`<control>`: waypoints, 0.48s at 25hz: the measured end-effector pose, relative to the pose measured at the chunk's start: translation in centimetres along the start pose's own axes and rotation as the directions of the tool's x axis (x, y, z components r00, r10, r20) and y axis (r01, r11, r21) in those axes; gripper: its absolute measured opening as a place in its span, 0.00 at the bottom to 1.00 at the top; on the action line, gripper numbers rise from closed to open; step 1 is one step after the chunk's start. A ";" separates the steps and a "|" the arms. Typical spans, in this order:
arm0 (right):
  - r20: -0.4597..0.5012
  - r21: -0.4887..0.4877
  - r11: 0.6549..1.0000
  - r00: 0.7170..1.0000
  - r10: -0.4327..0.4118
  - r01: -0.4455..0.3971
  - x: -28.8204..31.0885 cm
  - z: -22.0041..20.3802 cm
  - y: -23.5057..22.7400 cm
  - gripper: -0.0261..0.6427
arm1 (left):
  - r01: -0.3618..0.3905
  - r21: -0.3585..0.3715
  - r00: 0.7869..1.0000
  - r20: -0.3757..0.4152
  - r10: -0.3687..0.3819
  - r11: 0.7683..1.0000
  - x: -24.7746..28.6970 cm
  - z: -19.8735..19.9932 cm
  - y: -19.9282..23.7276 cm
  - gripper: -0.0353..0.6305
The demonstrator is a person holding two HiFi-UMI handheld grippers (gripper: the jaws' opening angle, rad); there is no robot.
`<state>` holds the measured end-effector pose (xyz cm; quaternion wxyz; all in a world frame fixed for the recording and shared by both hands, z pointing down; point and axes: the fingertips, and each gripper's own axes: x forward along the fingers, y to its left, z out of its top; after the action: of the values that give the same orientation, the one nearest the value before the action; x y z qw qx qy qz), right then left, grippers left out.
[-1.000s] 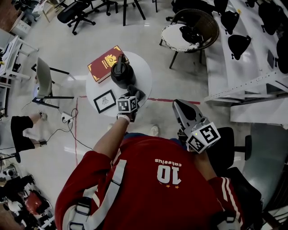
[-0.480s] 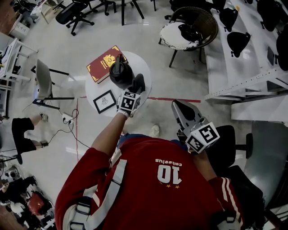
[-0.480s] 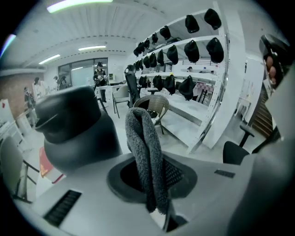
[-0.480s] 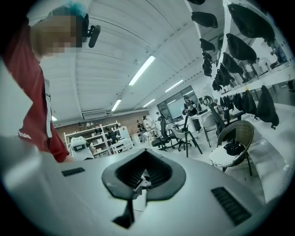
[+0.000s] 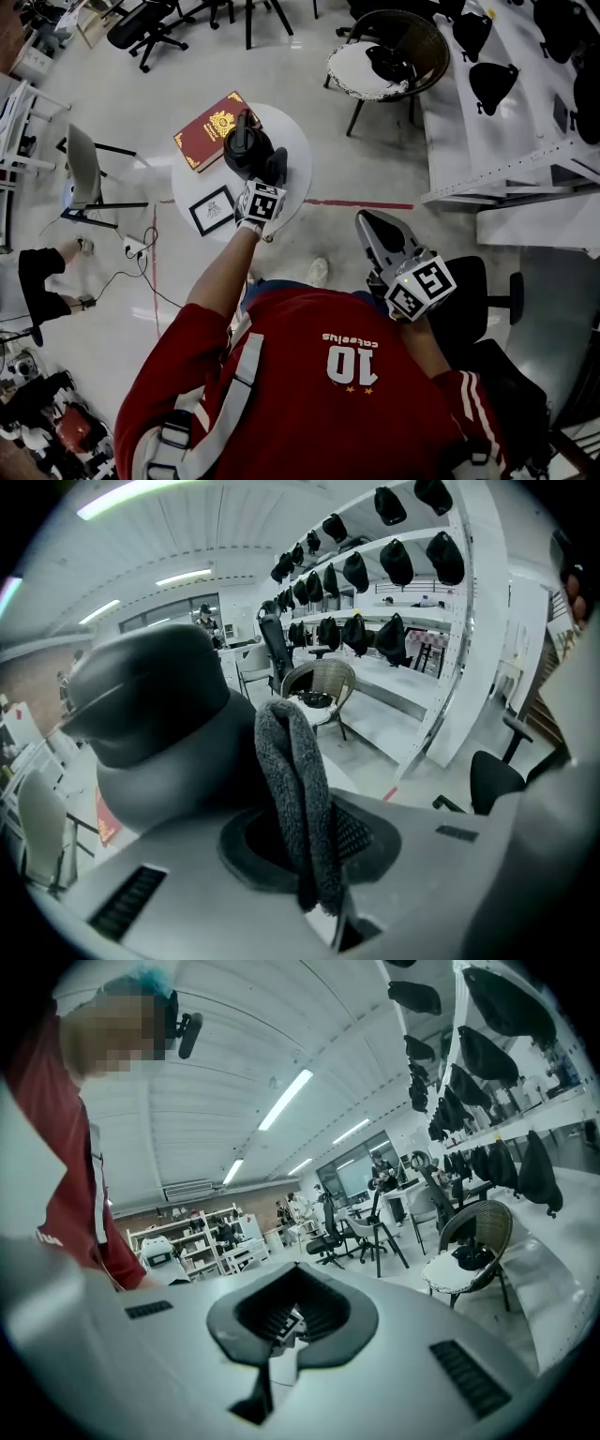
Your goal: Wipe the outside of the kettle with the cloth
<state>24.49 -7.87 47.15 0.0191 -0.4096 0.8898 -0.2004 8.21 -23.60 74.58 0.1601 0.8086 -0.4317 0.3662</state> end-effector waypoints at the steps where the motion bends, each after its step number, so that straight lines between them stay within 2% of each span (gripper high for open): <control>1: -0.001 -0.001 1.000 1.000 0.001 -0.001 0.2 0.0 0.2 0.06 | 0.003 -0.001 1.000 0.009 -0.003 1.000 -0.2 0.2 0.1 0.13; 7: 0.003 -0.019 0.999 1.000 0.028 -0.028 1.5 0.4 1.9 0.06 | 0.016 -0.002 0.996 0.091 -0.016 1.000 -2.7 2.2 0.2 0.13; 12: 0.010 -0.026 0.998 0.999 0.053 -0.053 3.1 0.5 3.7 0.06 | 0.024 0.008 0.984 0.177 -0.025 1.000 -5.4 4.4 0.9 0.13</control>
<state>19.89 -8.15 45.72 0.0240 -0.3872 0.9027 -0.1862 7.49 -23.48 67.57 0.1231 0.8436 -0.4332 0.2922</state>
